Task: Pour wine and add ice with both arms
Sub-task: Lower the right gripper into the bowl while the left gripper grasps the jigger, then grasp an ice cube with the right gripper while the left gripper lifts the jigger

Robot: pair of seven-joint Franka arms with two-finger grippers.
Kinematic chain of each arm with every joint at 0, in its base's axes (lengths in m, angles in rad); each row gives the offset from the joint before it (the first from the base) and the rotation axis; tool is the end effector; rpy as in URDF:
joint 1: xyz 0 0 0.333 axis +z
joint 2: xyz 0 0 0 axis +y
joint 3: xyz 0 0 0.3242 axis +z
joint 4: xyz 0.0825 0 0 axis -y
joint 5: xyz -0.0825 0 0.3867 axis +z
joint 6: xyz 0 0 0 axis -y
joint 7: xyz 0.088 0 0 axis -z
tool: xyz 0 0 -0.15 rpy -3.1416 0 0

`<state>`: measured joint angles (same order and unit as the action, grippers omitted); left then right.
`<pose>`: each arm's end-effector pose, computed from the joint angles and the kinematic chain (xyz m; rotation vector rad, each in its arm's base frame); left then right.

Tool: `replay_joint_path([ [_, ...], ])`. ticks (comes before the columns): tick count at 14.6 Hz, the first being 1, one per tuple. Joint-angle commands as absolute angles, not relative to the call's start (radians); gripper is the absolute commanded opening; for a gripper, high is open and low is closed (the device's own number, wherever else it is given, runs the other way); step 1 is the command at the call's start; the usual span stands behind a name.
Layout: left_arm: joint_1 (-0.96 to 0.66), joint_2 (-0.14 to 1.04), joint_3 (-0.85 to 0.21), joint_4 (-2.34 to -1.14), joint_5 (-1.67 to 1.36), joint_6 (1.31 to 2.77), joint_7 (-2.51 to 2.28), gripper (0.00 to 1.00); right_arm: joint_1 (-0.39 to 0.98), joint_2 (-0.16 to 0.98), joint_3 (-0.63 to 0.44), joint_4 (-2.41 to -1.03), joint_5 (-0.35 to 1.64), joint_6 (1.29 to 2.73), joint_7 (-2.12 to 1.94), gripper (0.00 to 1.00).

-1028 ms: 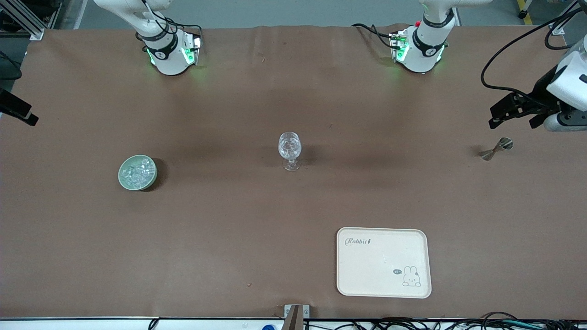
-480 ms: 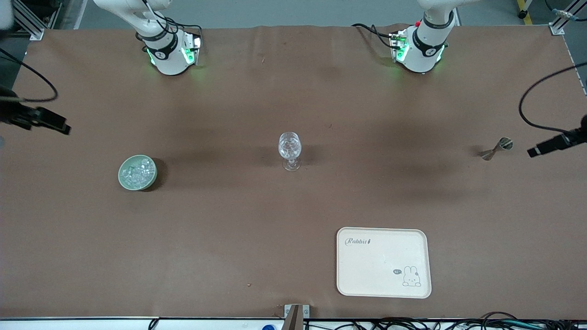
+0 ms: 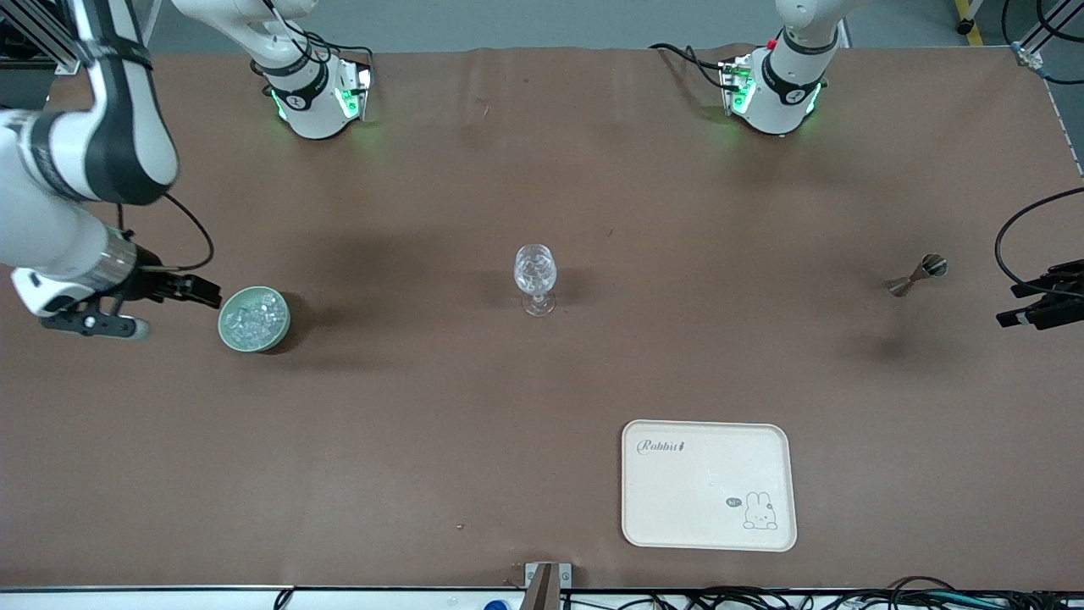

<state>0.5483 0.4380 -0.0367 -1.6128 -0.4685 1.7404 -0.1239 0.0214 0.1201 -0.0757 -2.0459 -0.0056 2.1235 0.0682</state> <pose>0.5848 0.2619 0.3303 2.4143 1.0074 -0.2821 0.5679 -0.0309 0.3431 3.1213 -0.1861 -0.0658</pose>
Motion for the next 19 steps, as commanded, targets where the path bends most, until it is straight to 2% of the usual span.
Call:
replay_joint_path([
  [1, 0.601, 0.532, -0.048, -1.571, -0.54, 1.724, -0.265, 1.0, 0.023, 0.141, -0.078, -2.176, -0.015, 2.308, 0.058, 0.99],
  [3, 0.617, 0.572, -0.048, -1.569, -0.554, 1.723, -0.337, 1.0, 0.021, 0.182, -0.08, -2.232, -0.023, 2.434, 0.055, 0.92],
  [6, 0.667, 0.633, -0.049, -1.571, -0.577, 1.718, -0.379, 1.0, 0.02, 0.205, -0.08, -2.243, -0.041, 2.453, 0.055, 0.72],
  [7, 0.676, 0.659, -0.049, -1.569, -0.586, 1.709, -0.391, 1.0, 0.02, 0.221, -0.08, -2.244, -0.041, 2.473, 0.055, 0.69],
  [10, 0.698, 0.707, -0.048, -1.569, -0.597, 1.66, -0.414, 1.0, 0.017, 0.258, -0.078, -2.263, -0.041, 2.531, 0.057, 0.67],
  [19, 0.756, 0.794, -0.049, -1.569, -0.634, 1.557, -0.48, 1.0, 0.017, 0.293, -0.077, -2.279, -0.041, 2.54, 0.057, 0.64],
])
